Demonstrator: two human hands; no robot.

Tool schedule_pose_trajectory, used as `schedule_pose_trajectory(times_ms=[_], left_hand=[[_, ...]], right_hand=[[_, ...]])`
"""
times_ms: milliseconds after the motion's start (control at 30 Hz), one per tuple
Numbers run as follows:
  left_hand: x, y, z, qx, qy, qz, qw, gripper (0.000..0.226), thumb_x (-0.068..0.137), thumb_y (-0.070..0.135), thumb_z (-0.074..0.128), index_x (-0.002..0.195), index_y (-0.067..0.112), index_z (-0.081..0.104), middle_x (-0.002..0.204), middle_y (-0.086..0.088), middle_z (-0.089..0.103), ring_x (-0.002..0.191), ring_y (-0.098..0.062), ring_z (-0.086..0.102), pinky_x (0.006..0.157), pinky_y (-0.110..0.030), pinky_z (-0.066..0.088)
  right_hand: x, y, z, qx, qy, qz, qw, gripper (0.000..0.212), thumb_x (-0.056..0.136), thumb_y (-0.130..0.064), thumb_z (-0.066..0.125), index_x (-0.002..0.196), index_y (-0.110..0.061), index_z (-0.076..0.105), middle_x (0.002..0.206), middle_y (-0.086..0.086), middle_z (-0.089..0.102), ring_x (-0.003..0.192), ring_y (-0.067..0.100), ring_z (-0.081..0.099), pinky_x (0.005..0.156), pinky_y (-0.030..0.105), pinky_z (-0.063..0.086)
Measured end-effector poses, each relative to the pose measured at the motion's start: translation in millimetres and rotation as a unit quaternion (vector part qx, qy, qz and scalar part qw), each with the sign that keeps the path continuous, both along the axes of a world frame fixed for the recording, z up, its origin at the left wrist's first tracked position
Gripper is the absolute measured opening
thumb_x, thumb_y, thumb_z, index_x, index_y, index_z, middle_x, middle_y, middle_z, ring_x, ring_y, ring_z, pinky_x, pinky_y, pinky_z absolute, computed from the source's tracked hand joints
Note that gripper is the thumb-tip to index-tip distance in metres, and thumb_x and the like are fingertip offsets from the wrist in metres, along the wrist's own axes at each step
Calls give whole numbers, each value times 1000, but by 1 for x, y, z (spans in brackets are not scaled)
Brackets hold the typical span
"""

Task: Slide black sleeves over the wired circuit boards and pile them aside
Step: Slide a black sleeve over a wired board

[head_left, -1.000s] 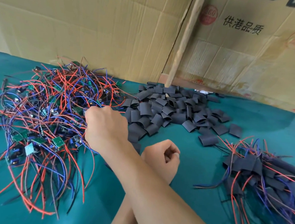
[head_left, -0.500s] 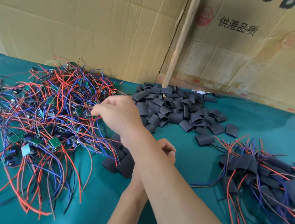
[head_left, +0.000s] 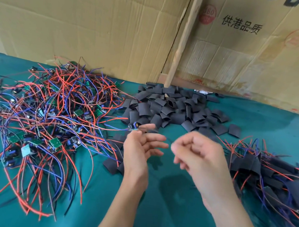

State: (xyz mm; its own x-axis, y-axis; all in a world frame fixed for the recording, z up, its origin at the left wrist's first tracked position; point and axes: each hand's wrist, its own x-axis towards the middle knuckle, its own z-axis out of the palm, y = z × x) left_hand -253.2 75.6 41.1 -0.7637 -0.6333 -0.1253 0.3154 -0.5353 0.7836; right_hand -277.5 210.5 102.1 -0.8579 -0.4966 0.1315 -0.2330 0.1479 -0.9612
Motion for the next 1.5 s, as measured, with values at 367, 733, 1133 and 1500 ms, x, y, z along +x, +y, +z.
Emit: schedule_pose_trajectory(times_ms=[367,733,1133,1500], left_hand=[[3,13,3,-173,-74,-26,982,35,83,30,42,83,12,73,60,-4,62,44,-16,51,44,-24,30],[4,19,-2,-298,-103,-88,945,28,101,31,49,91,25,74,62,2,60,57,-17,58,61,-28,47],[1,20,-7,-342,-105,-73,931,31,106,13,46,90,30,67,68,-5,71,62,-23,69,59,-29,50],[4,20,-6,-341,-95,-71,932,30,105,15,46,87,31,64,68,-8,71,61,-24,69,57,-25,47]], right_hand=[[-87,28,-19,329,172,-168,913,35,86,-25,75,120,-26,68,129,1,62,121,29,56,97,37,44],[-77,23,-42,153,119,-264,945,39,77,-24,82,112,-32,68,96,-18,68,81,0,63,75,17,45],[-28,1,-45,-67,12,-140,988,20,81,-18,79,99,-27,80,110,-6,68,80,20,74,80,29,59],[-33,10,-49,-222,-145,-52,963,27,81,2,80,103,-13,77,105,3,74,93,12,68,89,36,56]])
